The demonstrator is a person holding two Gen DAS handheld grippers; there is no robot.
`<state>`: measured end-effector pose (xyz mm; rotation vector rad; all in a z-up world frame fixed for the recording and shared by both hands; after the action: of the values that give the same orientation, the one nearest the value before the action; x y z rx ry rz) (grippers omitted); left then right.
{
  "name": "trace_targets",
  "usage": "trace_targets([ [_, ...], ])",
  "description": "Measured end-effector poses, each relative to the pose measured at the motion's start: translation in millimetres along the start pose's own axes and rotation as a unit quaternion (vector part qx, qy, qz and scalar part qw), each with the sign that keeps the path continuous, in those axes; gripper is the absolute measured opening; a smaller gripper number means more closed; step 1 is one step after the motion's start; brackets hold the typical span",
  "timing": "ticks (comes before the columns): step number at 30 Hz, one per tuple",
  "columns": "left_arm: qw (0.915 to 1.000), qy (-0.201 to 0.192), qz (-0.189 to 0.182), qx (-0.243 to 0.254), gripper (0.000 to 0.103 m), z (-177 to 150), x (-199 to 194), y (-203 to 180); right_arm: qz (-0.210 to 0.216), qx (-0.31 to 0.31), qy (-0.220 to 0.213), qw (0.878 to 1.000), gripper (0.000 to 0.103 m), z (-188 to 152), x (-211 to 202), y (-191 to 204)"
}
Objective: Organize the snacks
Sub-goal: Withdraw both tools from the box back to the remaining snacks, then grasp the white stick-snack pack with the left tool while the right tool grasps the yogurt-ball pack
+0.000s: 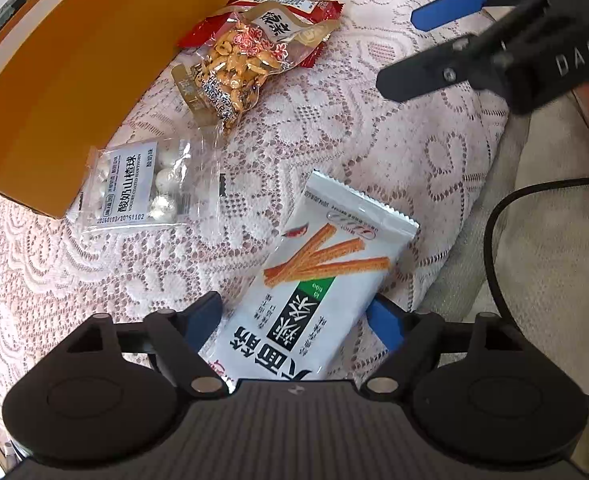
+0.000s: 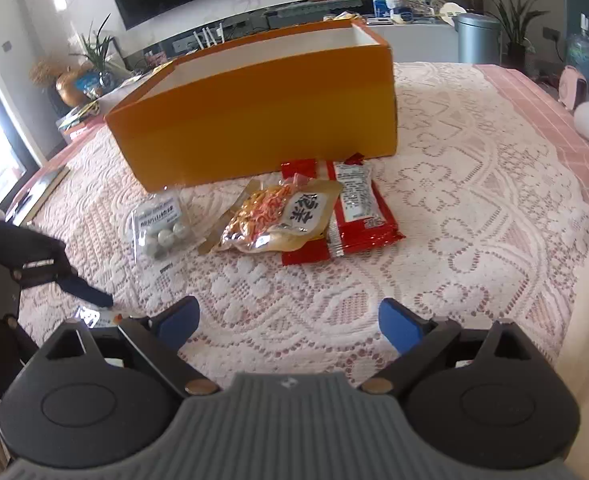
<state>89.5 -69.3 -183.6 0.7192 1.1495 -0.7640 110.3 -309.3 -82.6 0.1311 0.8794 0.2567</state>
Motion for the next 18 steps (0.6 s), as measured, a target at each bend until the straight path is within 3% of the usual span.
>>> trace_targets([
  [5,0.9998,0.000,0.001,-0.021,0.089,-1.5,1.2,-1.0,-0.001,-0.006,0.006,1.000,0.093,-1.4,3.5,2.8],
  [9,0.9963,-0.020,-0.014,-0.082,0.081,-2.2,-2.0,7.6,-0.007,-0.013,0.009,1.000,0.093,-2.3,5.2,4.9],
  [18,0.9706,-0.086,-0.040,-0.221,0.077,-7.8,-30.4,33.0,-0.017,-0.031,0.004,0.999,0.093,-3.1,2.6,9.9],
])
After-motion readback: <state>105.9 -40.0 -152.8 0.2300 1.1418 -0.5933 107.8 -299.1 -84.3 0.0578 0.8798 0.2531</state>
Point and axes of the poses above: each gripper's, at about its wrist camera, not at the fingertips, and x roughly the way its jaws point, y to its left, z to its top, the point moved 5 cm from there along x, roughly the way its jaws point, and after that the axes turned 5 degrees about -x, right-handed, at the moved point
